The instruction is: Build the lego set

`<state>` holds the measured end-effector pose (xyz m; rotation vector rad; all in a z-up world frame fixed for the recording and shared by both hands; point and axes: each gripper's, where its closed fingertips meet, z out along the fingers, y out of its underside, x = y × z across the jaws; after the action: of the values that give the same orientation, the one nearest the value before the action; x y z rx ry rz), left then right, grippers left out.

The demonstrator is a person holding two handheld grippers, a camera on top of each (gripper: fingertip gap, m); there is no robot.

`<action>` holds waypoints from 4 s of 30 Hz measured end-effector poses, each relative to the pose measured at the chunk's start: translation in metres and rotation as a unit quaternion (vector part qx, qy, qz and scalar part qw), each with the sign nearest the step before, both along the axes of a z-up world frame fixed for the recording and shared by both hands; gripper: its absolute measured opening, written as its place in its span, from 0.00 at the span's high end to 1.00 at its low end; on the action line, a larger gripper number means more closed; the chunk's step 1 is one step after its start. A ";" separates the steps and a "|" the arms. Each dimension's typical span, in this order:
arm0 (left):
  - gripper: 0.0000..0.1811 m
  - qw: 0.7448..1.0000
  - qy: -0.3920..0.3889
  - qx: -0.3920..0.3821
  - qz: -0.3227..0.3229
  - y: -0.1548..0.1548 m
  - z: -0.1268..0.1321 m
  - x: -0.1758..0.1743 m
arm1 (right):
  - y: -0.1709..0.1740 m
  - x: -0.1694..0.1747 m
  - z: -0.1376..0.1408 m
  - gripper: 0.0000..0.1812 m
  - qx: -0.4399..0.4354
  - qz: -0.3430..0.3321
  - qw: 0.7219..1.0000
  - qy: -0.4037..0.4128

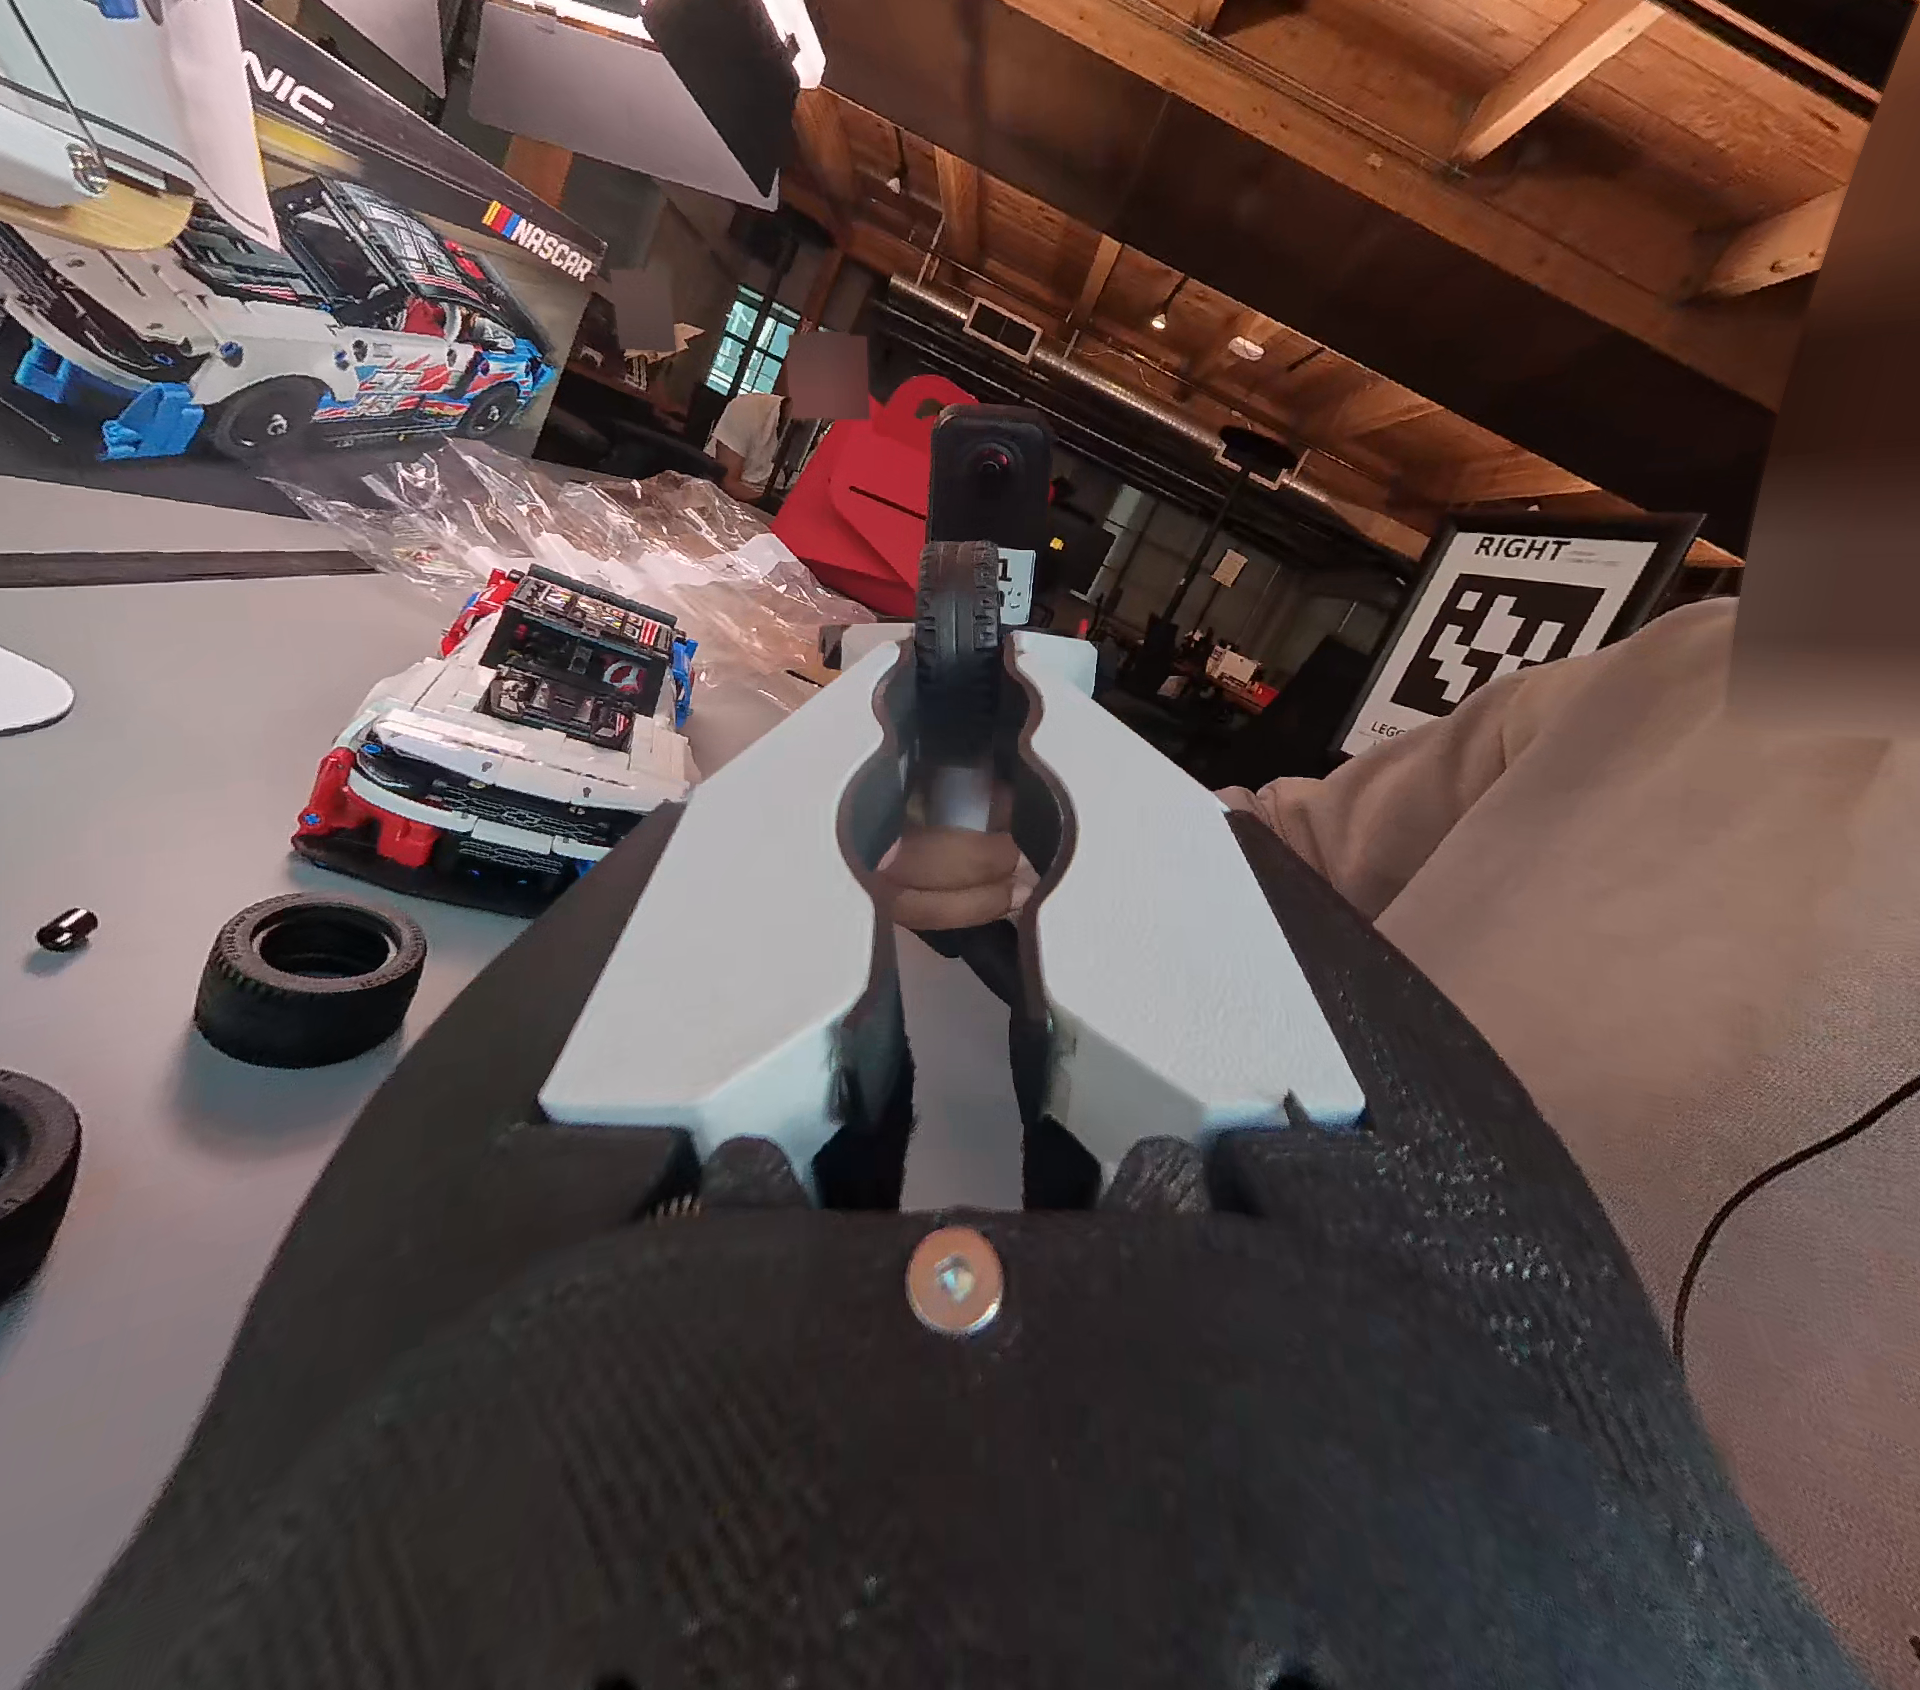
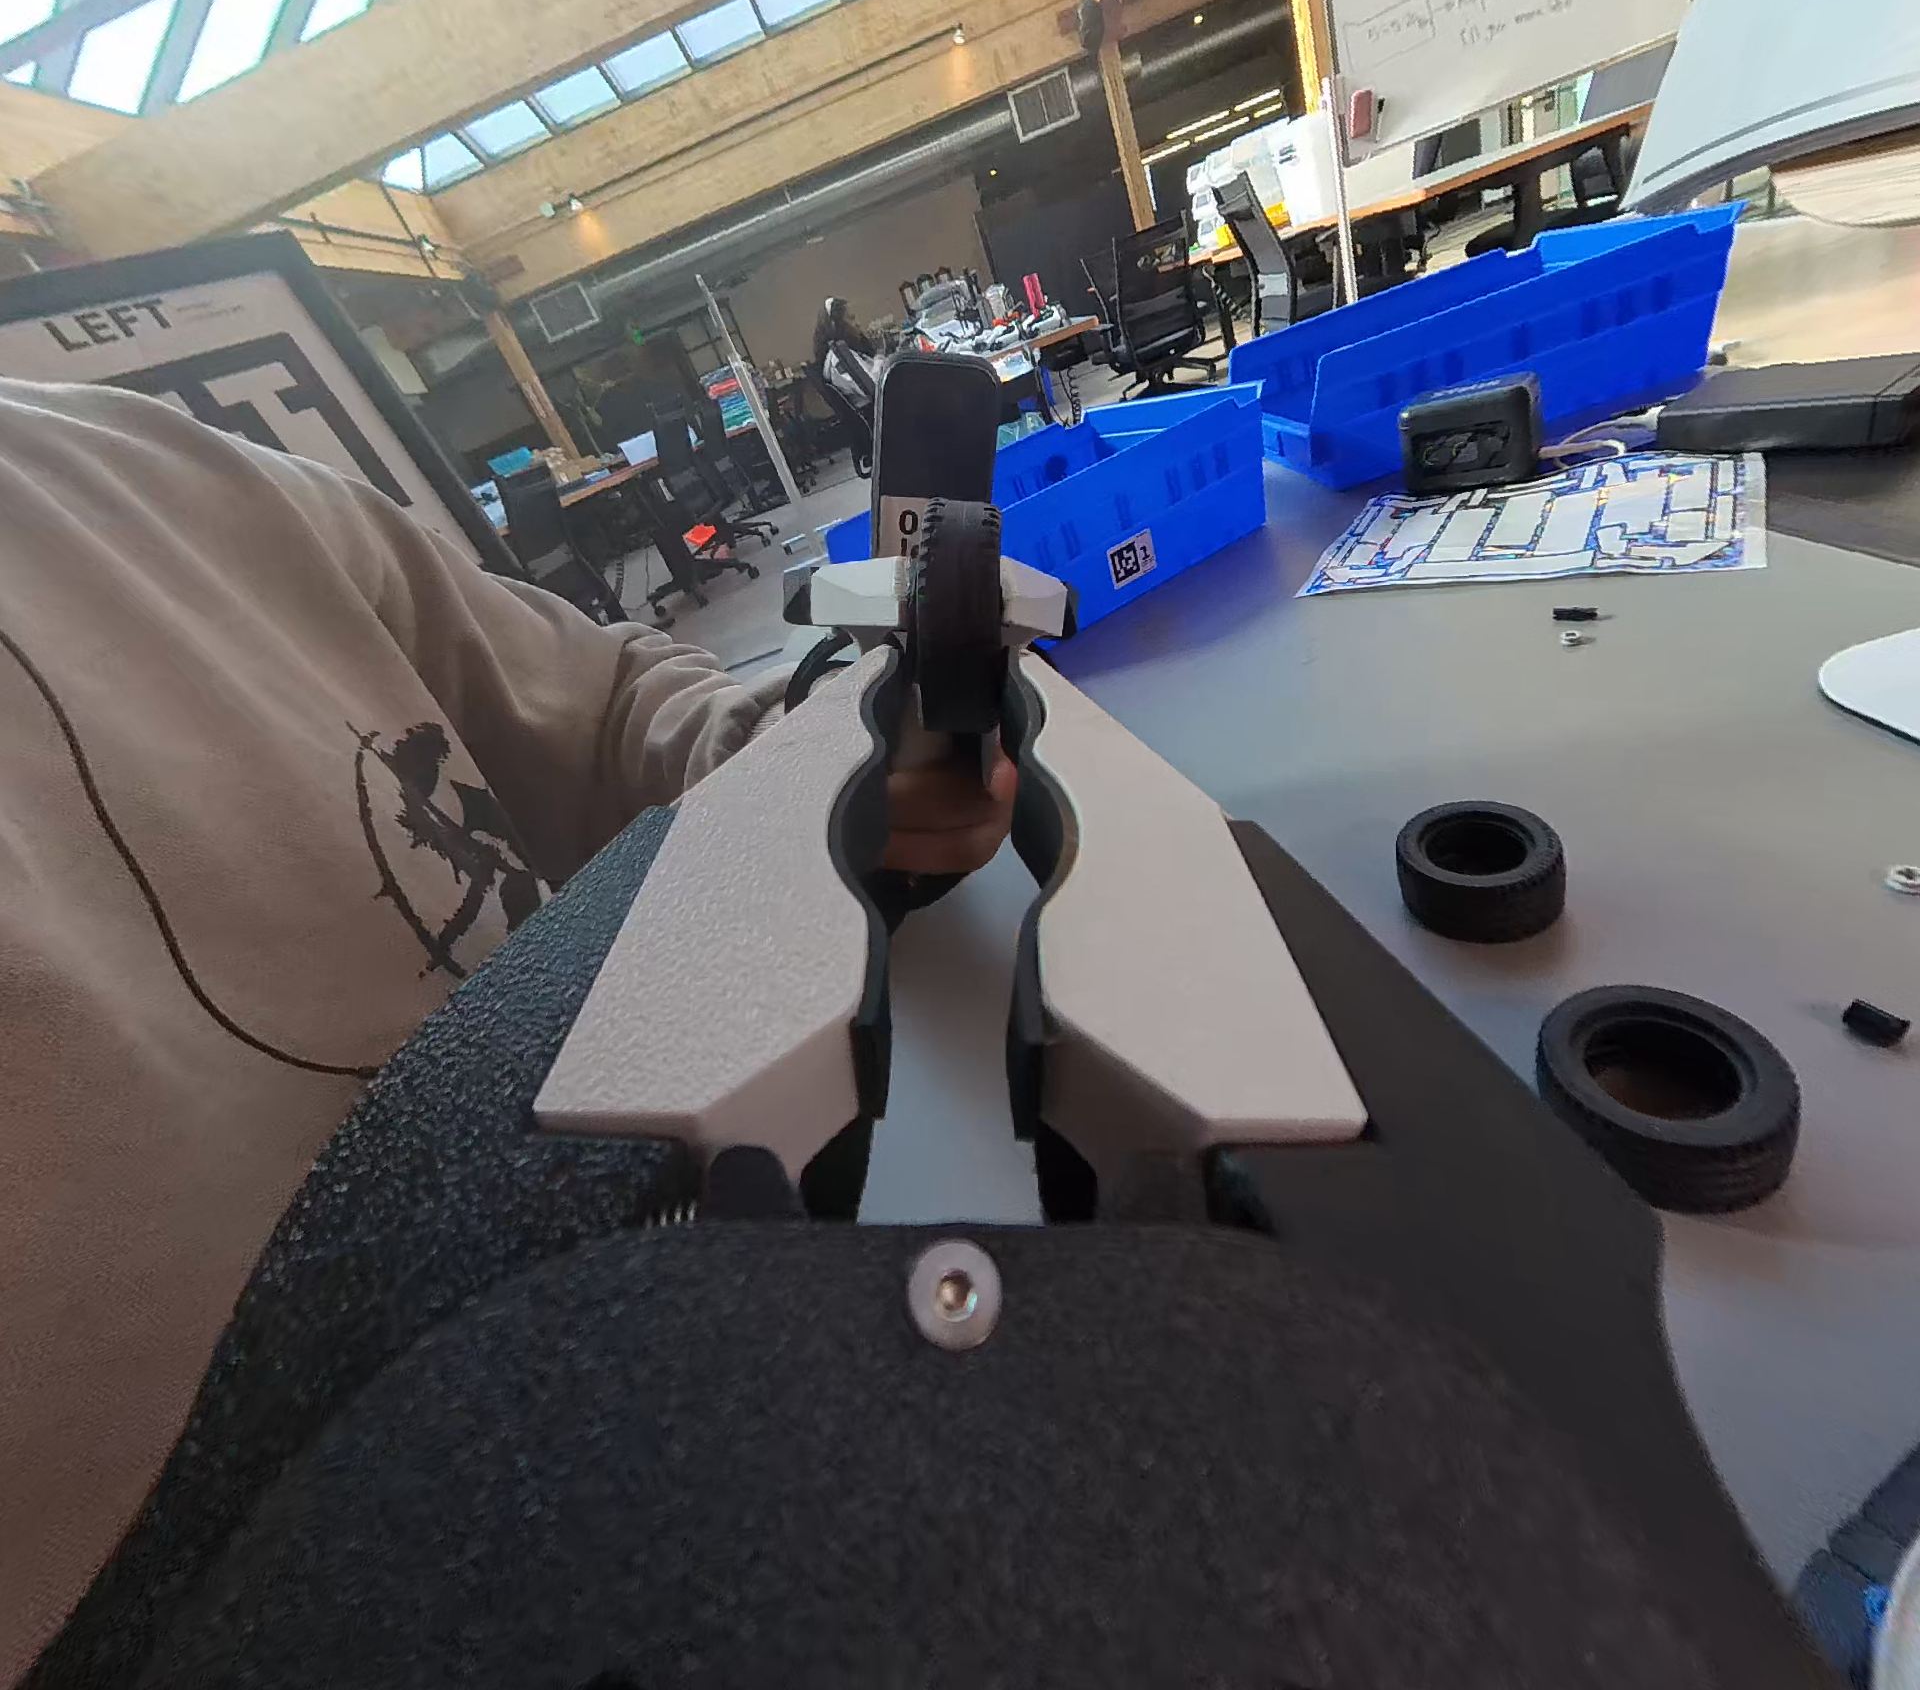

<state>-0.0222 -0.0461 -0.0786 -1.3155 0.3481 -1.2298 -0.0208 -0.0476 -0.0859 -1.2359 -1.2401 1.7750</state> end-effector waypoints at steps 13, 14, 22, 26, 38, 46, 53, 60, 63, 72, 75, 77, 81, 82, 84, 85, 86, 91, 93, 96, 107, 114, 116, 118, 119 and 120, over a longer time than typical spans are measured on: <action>0.88 0.982 0.182 0.059 -0.003 -0.006 -0.012 0.013 | -0.014 0.003 -0.025 0.93 0.150 0.011 0.983 -0.104; 0.89 0.977 0.200 0.073 0.003 -0.007 -0.013 0.014 | -0.016 0.002 -0.026 0.93 0.157 0.008 0.982 -0.107; 0.92 0.995 0.071 0.070 0.019 -0.006 0.010 0.005 | -0.009 -0.001 0.001 0.92 0.075 -0.026 0.996 -0.026; 0.92 0.998 0.003 0.053 0.019 -0.002 0.019 0.002 | -0.012 -0.004 -0.003 0.86 0.018 0.001 0.999 -0.026; 0.82 0.989 0.146 -0.026 0.005 0.011 -0.030 0.007 | -0.002 0.006 -0.035 0.93 0.043 0.022 0.987 -0.152; 0.92 0.990 -0.037 -0.130 -0.031 0.027 -0.006 -0.001 | 0.025 0.007 -0.006 0.86 0.148 -0.089 0.983 -0.065; 0.93 0.967 -0.138 -0.203 -0.065 0.032 -0.001 0.004 | 0.025 0.008 -0.001 0.64 0.439 -0.206 0.873 -0.044; 0.92 0.987 -0.043 -0.148 -0.041 0.019 -0.001 0.024 | 0.015 0.018 -0.003 0.77 0.483 -0.188 0.854 -0.051; 0.87 0.996 0.048 -0.076 -0.011 0.013 0.000 0.023 | 0.007 0.020 -0.007 0.77 0.427 -0.148 0.890 -0.051; 0.57 0.934 0.350 0.053 0.053 0.004 -0.030 0.022 | 0.004 0.026 0.005 0.77 0.173 -0.060 0.983 -0.027; 0.52 0.922 0.374 0.060 0.082 0.013 -0.032 0.015 | 0.022 0.028 0.003 0.77 0.147 -0.087 0.985 -0.031; 0.69 0.922 0.358 0.069 0.127 0.023 -0.027 0.003 | 0.022 0.027 -0.002 0.77 0.142 -0.079 0.986 -0.037; 0.84 0.932 0.336 0.083 0.103 0.019 -0.038 0.007 | 0.015 0.021 -0.012 0.77 0.140 -0.063 0.987 -0.047; 0.83 0.934 0.335 0.088 0.088 0.015 -0.042 0.010 | 0.014 0.020 -0.015 0.77 0.136 -0.056 0.988 -0.049; 0.78 0.940 0.323 0.090 0.061 0.008 -0.049 0.015 | 0.012 0.019 -0.020 0.77 0.130 -0.043 0.989 -0.052; 0.76 0.946 0.310 0.085 0.047 0.005 -0.050 0.017 | 0.012 0.019 -0.023 0.77 0.134 -0.037 0.989 -0.055; 0.73 0.952 0.294 0.074 0.033 0.003 -0.052 0.018 | 0.011 0.019 -0.027 0.77 0.143 -0.035 0.987 -0.057; 0.66 0.966 0.253 0.048 0.006 0.001 -0.052 0.022 | 0.004 0.017 -0.041 0.77 0.187 -0.020 0.980 -0.069; 0.67 0.966 0.255 0.047 -0.003 0.000 -0.054 0.024 | -0.003 0.016 -0.044 0.77 0.201 -0.009 0.977 -0.070; 0.73 0.965 0.256 0.053 -0.033 -0.009 -0.057 0.030 | -0.007 0.016 -0.048 0.77 0.210 -0.002 0.975 -0.074; 0.76 0.966 0.247 0.057 -0.061 -0.020 -0.055 0.035 | -0.021 0.024 -0.053 0.77 0.236 0.036 0.968 -0.072; 0.77 0.960 0.265 0.052 -0.069 -0.022 -0.060 0.037 | -0.023 0.026 -0.057 0.77 0.257 0.041 0.962 -0.080; 0.78 0.957 0.276 0.050 -0.070 -0.022 -0.063 0.038 | -0.022 0.027 -0.060 0.77 0.260 0.044 0.961 -0.083; 0.78 0.956 0.280 0.048 -0.069 -0.021 -0.066 0.037 | -0.021 0.028 -0.062 0.77 0.260 0.044 0.961 -0.083; 0.78 0.956 0.282 0.046 -0.070 -0.021 -0.067 0.036 | -0.020 0.027 -0.063 0.77 0.260 0.043 0.961 -0.085; 0.78 0.955 0.285 0.044 -0.070 -0.020 -0.069 0.035 | -0.019 0.027 -0.064 0.77 0.261 0.041 0.961 -0.087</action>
<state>0.0129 -0.0661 -0.1476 -1.5738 0.9092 -0.9130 0.0062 -0.0664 -0.1494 -1.0510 -1.7426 1.2824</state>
